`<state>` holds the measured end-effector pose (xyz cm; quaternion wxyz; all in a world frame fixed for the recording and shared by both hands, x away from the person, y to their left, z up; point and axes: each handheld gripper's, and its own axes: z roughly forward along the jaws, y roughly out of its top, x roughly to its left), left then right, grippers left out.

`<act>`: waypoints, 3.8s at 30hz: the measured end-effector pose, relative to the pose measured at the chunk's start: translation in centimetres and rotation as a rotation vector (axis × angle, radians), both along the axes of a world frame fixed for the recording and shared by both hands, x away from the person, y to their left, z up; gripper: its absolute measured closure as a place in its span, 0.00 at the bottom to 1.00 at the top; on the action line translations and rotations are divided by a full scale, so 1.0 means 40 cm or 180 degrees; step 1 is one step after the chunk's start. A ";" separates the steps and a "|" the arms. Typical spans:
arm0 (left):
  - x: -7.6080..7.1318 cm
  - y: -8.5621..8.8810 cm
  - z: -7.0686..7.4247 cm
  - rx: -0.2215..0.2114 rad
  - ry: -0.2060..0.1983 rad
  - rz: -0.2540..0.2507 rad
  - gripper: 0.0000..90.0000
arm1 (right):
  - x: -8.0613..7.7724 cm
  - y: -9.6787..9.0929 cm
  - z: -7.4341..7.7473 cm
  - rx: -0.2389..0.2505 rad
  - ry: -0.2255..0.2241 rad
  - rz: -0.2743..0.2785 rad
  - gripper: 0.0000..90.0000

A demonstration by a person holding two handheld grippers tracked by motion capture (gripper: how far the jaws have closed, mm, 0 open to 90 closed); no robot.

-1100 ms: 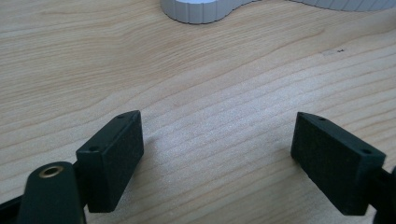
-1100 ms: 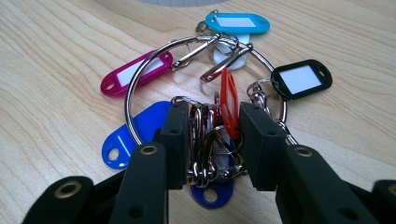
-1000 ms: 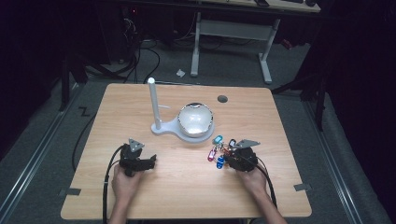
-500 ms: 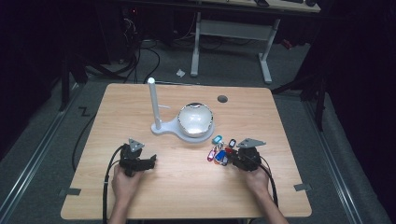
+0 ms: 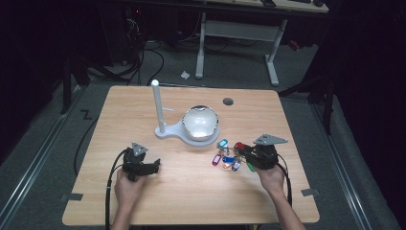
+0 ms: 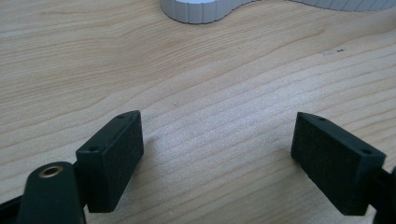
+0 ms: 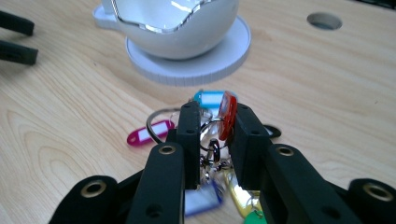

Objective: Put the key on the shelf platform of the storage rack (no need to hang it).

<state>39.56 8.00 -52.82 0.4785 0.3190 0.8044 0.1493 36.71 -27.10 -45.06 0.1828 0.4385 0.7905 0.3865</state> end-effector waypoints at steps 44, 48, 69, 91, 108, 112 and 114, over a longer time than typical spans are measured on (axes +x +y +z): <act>0.000 0.001 0.000 -0.0001 -0.0001 -0.0004 0.19 | 0.042 0.032 0.315 0.0077 -0.0556 0.0369 0.84; 0.000 0.001 0.000 -0.0001 0.0000 -0.0008 0.19 | 0.053 0.045 0.338 0.0062 -0.0579 0.0419 0.84; 0.000 0.002 0.000 0.0005 -0.0005 -0.0020 0.19 | 0.127 0.102 0.424 0.0200 -0.0596 0.0519 0.84; -0.001 0.002 0.000 0.0001 -0.0002 -0.0027 0.19 | 0.225 0.195 0.476 0.0218 -0.0557 0.0519 0.84; -0.001 0.002 0.000 0.0006 -0.0004 -0.0039 0.19 | 0.294 0.245 0.424 0.0226 -0.0386 0.0480 0.84; -0.001 0.002 0.000 0.0007 -0.0004 -0.0027 0.19 | 0.303 0.256 0.400 0.0173 -0.0324 0.0477 0.84; -0.001 0.002 -0.001 0.0017 -0.0010 -0.0036 0.19 | 0.306 0.260 0.385 0.0183 -0.0283 0.0480 0.84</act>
